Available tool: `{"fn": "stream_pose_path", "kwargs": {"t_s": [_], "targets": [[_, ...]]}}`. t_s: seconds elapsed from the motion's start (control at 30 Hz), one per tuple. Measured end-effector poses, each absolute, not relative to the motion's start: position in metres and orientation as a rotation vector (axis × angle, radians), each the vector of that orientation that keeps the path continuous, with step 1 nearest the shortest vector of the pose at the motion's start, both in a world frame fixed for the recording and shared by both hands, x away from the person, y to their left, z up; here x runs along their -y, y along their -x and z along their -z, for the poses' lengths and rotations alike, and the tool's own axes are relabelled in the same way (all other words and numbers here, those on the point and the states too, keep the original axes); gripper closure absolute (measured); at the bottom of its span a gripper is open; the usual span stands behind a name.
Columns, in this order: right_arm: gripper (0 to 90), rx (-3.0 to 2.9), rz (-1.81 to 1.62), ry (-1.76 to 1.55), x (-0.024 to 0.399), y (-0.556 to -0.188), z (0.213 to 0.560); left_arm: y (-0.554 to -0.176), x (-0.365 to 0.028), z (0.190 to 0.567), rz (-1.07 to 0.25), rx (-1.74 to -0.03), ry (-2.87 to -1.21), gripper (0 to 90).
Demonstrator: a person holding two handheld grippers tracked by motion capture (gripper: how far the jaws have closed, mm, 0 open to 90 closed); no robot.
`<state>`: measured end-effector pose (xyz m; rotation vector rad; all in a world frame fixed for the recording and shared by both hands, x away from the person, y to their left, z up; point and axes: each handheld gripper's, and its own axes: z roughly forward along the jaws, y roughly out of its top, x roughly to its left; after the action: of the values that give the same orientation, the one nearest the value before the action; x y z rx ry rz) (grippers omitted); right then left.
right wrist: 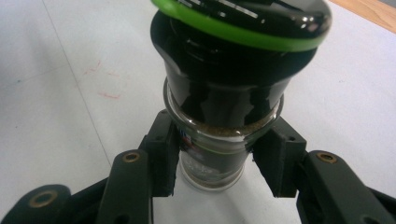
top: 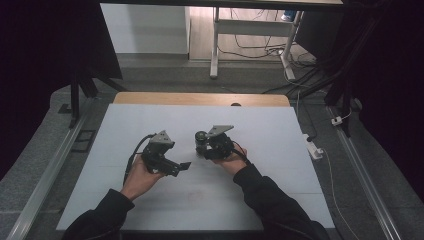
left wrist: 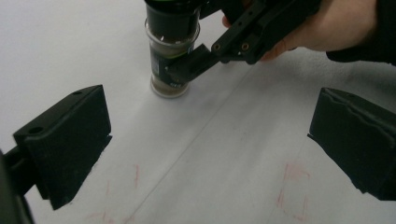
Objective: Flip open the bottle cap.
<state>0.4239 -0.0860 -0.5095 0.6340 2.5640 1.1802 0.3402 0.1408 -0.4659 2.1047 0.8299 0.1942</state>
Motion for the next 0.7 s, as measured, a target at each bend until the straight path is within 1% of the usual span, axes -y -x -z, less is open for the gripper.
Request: {"fn": "stream_pose_path", "kwargs": {"t_s": [0.2,0.33,0.4,0.43,0.53,0.7], "targets": [[53.7,-2.564,-1.182,-0.639,0.086,-0.424,0.509,-0.351,-0.13,0.467,-0.185,-0.795,-2.113,0.5],[53.7,-2.563,-1.183,-0.639,0.086,-0.424,0.51,-0.356,-0.125,0.469,-0.193,-0.774,-2.137,4.6],[53.7,-2.563,-1.183,-0.64,0.086,-0.424,0.51,-0.358,-0.123,0.468,-0.206,-0.765,-2.141,8.8],[53.7,-2.562,-1.184,-0.64,0.086,-0.424,0.51,-0.359,-0.123,0.467,-0.21,-0.76,-2.14,11.4],[53.7,-2.562,-1.184,-0.638,0.086,-0.424,0.51,-0.362,-0.123,0.465,-0.222,-0.739,-2.137,22.9],[53.7,-2.562,-1.183,-0.634,0.086,-0.424,0.51,-0.366,-0.122,0.464,-0.237,-0.732,-2.137,47.1]]}}
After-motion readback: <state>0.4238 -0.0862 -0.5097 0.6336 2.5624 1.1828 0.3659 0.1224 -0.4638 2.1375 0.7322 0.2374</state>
